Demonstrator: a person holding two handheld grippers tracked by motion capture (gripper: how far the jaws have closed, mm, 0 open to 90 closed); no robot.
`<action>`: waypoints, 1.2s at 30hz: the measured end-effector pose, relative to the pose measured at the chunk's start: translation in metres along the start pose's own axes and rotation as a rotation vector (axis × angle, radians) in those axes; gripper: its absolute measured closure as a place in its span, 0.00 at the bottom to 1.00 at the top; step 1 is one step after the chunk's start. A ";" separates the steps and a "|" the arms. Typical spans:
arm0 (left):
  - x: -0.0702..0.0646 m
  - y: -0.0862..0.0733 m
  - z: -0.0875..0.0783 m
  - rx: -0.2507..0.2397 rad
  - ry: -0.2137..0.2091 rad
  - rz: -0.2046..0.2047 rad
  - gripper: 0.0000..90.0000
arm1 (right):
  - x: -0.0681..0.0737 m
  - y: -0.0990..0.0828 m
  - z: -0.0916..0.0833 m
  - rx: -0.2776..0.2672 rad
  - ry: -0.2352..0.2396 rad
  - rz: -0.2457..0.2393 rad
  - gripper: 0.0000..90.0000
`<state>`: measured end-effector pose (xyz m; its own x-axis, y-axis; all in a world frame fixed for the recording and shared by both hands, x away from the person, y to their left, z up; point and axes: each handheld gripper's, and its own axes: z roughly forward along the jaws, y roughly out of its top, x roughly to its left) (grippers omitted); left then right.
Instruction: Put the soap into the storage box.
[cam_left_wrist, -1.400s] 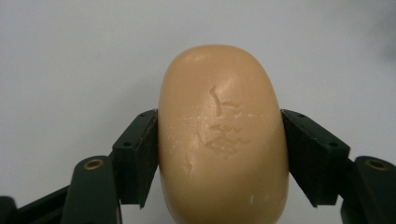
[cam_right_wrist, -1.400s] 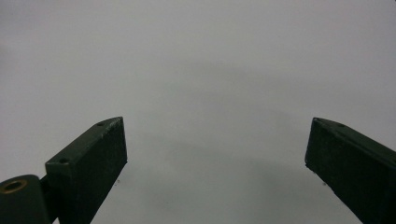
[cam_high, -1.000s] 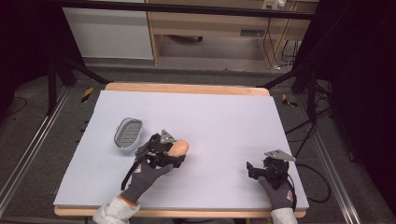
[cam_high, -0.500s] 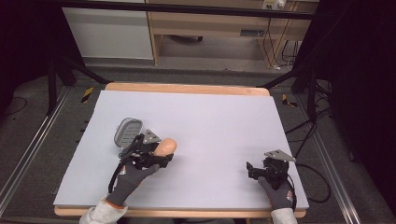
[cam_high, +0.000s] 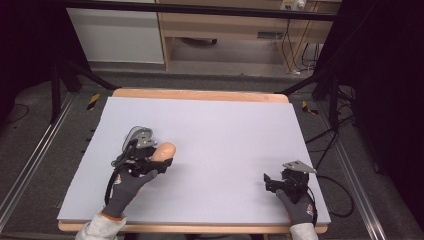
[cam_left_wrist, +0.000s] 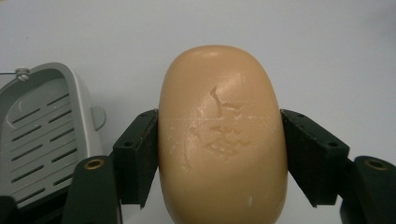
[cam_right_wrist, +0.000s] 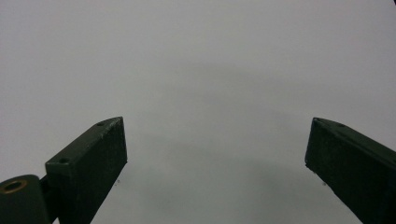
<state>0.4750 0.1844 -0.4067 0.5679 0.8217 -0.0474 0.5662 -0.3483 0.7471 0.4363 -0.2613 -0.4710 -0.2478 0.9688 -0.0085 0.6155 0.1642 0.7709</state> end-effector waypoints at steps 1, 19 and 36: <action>0.002 0.000 -0.001 -0.001 0.004 -0.004 0.35 | 0.000 0.000 0.000 0.001 0.000 0.001 0.06; 0.032 0.005 -0.014 -0.043 0.046 -0.072 0.35 | 0.001 0.000 0.001 0.003 0.003 -0.006 0.06; 0.060 0.009 -0.020 -0.068 0.085 -0.121 0.35 | 0.001 0.001 0.002 0.006 0.005 -0.003 0.06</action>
<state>0.5026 0.2399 -0.3894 0.4435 0.8922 -0.0853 0.5838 -0.2153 0.7828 0.4379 -0.2596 -0.4719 -0.2535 0.9673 -0.0081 0.6191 0.1686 0.7670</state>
